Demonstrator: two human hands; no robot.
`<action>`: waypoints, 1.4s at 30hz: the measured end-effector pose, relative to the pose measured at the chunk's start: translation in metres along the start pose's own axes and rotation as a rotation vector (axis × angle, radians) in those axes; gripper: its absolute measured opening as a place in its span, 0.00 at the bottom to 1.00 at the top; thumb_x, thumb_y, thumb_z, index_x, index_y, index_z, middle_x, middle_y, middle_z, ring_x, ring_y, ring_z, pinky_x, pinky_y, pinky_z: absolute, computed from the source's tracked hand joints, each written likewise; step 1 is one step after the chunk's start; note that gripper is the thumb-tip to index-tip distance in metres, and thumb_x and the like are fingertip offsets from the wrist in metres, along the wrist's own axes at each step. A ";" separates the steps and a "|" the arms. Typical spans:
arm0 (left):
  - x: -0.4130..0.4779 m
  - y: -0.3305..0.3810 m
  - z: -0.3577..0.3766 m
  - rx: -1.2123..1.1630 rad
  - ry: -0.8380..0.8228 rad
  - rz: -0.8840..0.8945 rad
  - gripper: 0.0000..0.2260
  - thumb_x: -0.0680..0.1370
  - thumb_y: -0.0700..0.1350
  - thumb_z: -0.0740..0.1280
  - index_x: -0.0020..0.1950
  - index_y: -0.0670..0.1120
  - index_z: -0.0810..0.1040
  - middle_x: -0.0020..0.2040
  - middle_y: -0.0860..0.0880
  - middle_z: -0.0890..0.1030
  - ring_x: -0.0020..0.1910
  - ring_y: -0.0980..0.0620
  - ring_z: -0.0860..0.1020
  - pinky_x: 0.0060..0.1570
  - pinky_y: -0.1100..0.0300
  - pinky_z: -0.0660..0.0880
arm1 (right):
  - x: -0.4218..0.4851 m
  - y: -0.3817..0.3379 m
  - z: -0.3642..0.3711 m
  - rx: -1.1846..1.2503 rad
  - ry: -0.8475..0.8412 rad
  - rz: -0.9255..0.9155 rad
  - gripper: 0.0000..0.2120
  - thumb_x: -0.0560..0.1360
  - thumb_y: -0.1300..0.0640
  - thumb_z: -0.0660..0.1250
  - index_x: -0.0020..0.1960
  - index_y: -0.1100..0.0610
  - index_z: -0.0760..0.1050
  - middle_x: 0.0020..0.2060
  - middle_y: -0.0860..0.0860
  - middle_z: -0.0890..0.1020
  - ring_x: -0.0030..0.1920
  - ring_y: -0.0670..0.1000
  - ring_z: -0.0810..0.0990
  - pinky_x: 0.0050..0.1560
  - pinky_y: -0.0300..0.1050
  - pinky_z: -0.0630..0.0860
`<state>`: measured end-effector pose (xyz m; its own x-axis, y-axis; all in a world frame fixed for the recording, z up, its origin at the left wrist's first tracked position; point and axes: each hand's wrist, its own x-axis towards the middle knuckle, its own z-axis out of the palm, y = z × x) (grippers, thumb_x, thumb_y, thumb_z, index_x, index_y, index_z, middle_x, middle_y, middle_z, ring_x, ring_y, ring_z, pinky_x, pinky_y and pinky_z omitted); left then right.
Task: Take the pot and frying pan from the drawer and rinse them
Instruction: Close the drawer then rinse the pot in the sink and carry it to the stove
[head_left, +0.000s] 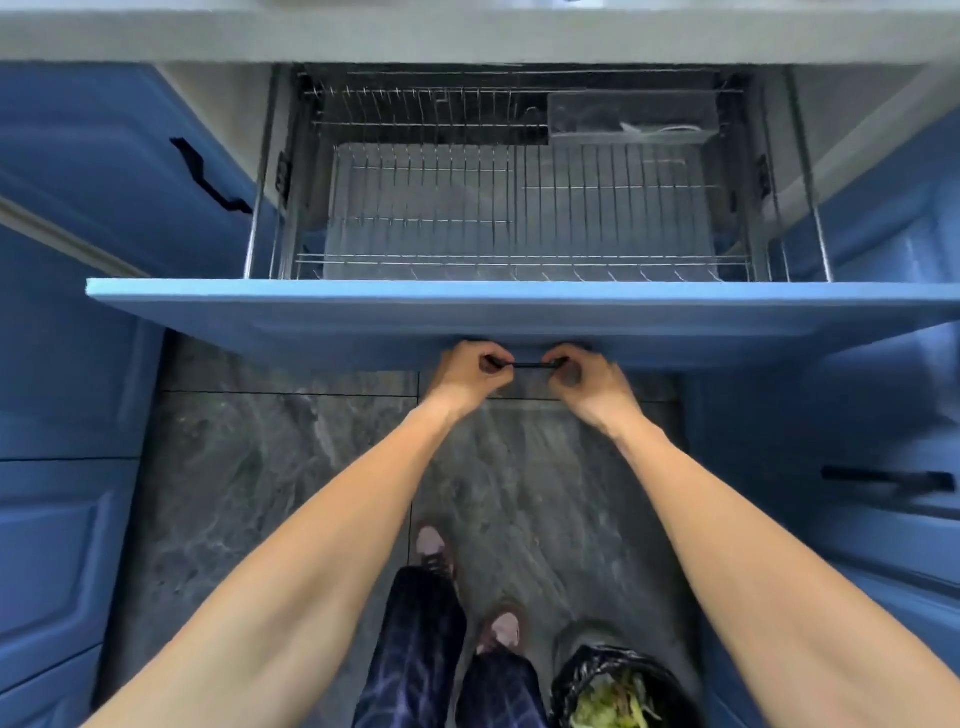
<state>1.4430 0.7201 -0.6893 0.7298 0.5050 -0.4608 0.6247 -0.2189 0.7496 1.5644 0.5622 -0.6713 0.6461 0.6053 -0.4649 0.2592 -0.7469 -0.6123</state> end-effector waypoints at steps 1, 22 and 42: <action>0.010 0.003 -0.004 -0.011 -0.004 0.012 0.06 0.75 0.43 0.74 0.52 0.47 0.86 0.48 0.50 0.86 0.45 0.55 0.81 0.49 0.61 0.76 | 0.007 -0.002 0.000 0.024 0.018 -0.006 0.14 0.73 0.54 0.66 0.57 0.43 0.80 0.46 0.43 0.81 0.51 0.53 0.81 0.50 0.47 0.76; 0.160 0.056 -0.054 0.006 0.097 0.133 0.06 0.78 0.46 0.72 0.54 0.50 0.83 0.49 0.56 0.84 0.45 0.61 0.80 0.43 0.73 0.71 | 0.161 -0.057 -0.048 0.061 0.152 -0.029 0.11 0.76 0.51 0.67 0.58 0.47 0.76 0.46 0.49 0.83 0.47 0.53 0.82 0.47 0.51 0.79; 0.108 0.096 -0.104 0.493 0.531 0.133 0.18 0.80 0.54 0.62 0.67 0.50 0.78 0.61 0.50 0.83 0.60 0.46 0.79 0.65 0.50 0.71 | 0.111 -0.129 -0.073 -0.157 0.409 0.105 0.20 0.80 0.40 0.59 0.64 0.51 0.76 0.58 0.52 0.84 0.58 0.58 0.81 0.50 0.50 0.72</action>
<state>1.5528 0.8404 -0.6180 0.6531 0.7573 0.0051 0.6840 -0.5928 0.4250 1.6550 0.7057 -0.5973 0.8970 0.3895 -0.2092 0.2626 -0.8500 -0.4567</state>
